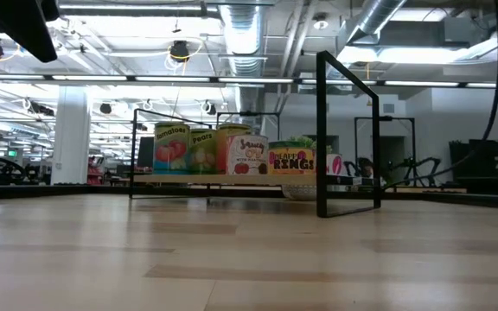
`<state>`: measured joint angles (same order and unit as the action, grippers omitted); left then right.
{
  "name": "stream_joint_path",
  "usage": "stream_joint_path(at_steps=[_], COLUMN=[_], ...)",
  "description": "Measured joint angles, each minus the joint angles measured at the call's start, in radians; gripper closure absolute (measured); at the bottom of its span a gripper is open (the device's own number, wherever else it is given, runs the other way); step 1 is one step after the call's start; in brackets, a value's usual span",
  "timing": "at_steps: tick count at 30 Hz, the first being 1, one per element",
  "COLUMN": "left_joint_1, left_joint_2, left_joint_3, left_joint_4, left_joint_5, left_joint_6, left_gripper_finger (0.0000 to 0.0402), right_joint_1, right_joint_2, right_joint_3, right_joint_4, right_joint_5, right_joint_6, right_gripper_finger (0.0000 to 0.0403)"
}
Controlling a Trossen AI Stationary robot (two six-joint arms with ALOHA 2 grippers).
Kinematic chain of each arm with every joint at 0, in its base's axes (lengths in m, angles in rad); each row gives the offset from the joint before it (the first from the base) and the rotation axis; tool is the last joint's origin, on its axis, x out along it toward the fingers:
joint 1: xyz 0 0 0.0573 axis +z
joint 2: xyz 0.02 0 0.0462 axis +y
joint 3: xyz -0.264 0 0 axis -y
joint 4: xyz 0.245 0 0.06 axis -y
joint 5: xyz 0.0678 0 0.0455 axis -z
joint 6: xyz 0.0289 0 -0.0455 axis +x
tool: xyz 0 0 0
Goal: Pick and place cans onto a shelf
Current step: Return to Home Position
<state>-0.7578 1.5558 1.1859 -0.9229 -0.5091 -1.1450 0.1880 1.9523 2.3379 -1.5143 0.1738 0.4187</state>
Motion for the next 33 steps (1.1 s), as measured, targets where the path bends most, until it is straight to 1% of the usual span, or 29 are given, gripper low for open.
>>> stream_joint_path(at_steps=[7, 11, 16, 19, 23, 25, 26, 28, 31, 33], left_joint_1=[0.000, 0.000, 0.000, 0.000, 0.000, 0.000, 0.002, 0.013, 0.050, 0.088], left_joint_2=[0.000, 0.000, 0.000, 0.000, 0.000, 0.000, 0.000, -0.001, -0.032, -0.063], left_joint_3=[0.000, 0.000, 0.000, 0.000, 0.000, 0.000, 0.000, 0.008, 0.036, 0.056], left_joint_4=[-0.001, -0.002, -0.002, -0.002, -0.011, 0.030, 0.055, 0.123, 0.245, 0.301], left_joint_5=[0.009, 0.059, 0.154, 0.195, 0.187, 0.191, 0.197, 0.213, 0.164, 0.159], left_joint_6=[-0.021, -0.021, 0.023, 0.019, 0.082, 0.013, 0.011, 0.098, 0.259, 0.389], left_gripper_finger=[0.0358, 0.0358, 0.0358, 0.0358, 0.0358, 0.0358, 0.0358, 0.0358, 0.0358, 0.0358], right_joint_1=[0.027, 0.036, 0.071, 0.091, 0.114, 0.128, 0.134, 0.146, 0.160, 0.168], right_joint_2=[-0.138, -0.210, -0.286, -0.324, -0.364, -0.378, -0.383, -0.394, -0.417, -0.440], right_joint_3=[0.000, 0.000, 0.000, 0.000, 0.000, 0.000, 0.000, 0.000, 0.000, 0.000], right_joint_4=[-0.018, -0.029, 0.012, 0.051, 0.076, 0.084, 0.089, 0.097, 0.119, 0.132], right_joint_5=[-0.001, -0.022, 0.010, 0.023, 0.034, 0.034, 0.034, 0.034, 0.038, 0.050], right_joint_6=[-0.008, 0.031, 0.045, 0.045, 0.046, 0.060, 0.073, 0.086, 0.064, 0.016], right_gripper_finger=[0.0285, 0.0285, 0.0285, 0.0285, 0.0285, 0.0285, 0.0285, 0.0285, 0.0285, 0.0285])
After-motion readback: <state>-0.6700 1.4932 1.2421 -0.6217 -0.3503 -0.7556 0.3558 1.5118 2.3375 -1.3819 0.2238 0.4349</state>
